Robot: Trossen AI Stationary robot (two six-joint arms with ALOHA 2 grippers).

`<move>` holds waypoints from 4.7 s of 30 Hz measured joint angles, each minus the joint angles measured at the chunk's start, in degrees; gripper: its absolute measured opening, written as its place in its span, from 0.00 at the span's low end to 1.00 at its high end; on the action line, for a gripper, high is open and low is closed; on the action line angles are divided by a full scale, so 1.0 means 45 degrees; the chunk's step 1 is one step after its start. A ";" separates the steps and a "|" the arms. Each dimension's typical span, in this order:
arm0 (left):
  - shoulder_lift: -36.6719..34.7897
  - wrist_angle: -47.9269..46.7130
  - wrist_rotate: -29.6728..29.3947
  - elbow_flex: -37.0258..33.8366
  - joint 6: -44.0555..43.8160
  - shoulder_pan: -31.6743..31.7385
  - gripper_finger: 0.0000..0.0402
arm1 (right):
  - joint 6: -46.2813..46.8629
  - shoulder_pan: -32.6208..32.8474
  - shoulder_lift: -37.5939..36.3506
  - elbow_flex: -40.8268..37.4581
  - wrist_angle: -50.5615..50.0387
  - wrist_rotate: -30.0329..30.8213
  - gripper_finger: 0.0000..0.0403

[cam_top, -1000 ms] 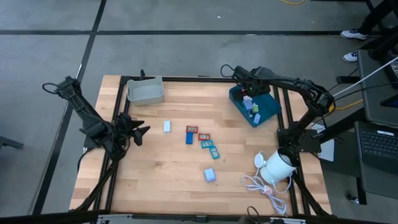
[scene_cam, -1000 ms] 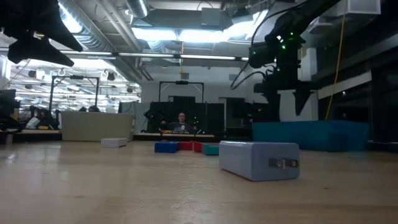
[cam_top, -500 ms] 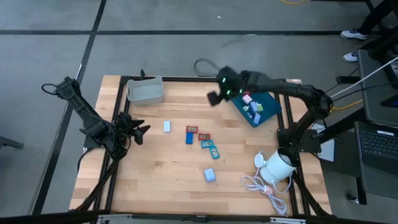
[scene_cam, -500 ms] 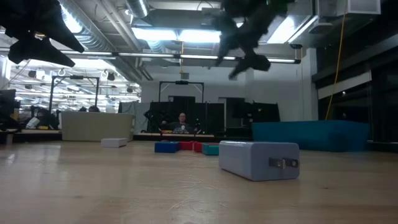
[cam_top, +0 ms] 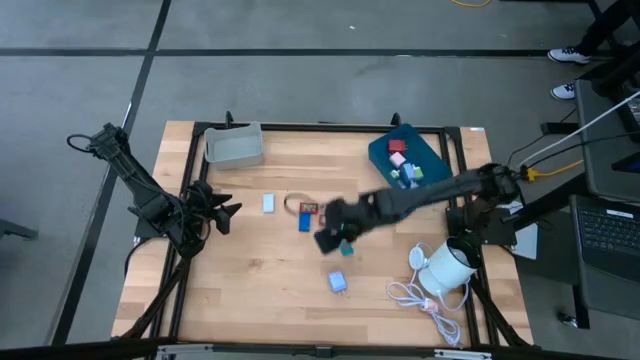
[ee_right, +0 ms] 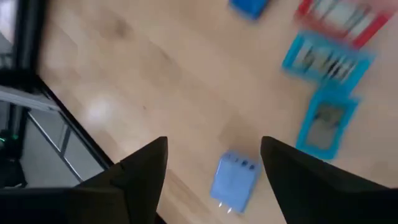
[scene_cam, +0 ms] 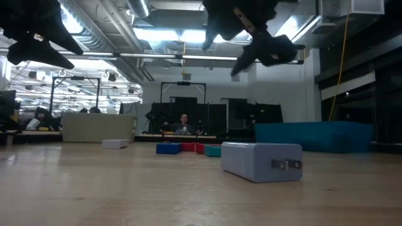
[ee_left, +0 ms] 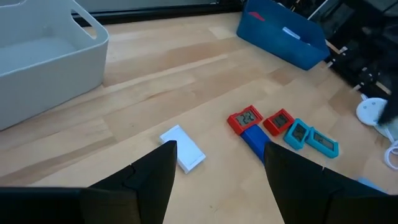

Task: Pick & Place Office items
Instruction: Put the sky blue charger adapter into the blue bin

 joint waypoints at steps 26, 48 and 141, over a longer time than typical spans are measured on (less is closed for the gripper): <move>-0.0024 0.0720 0.0903 0.0000 -0.0003 -0.0942 0.58 | 0.4507 0.2817 0.2351 -0.0006 0.1325 0.0521 0.65; 0.0000 0.0714 0.1635 0.0000 0.0337 -0.0942 0.58 | 0.3726 0.2397 0.3339 0.0053 0.0834 -0.0846 0.65; -0.0015 0.0622 0.1301 -0.0413 -0.0676 -0.0928 0.58 | -0.4114 0.0017 0.4111 0.0063 -0.0860 -0.1016 0.53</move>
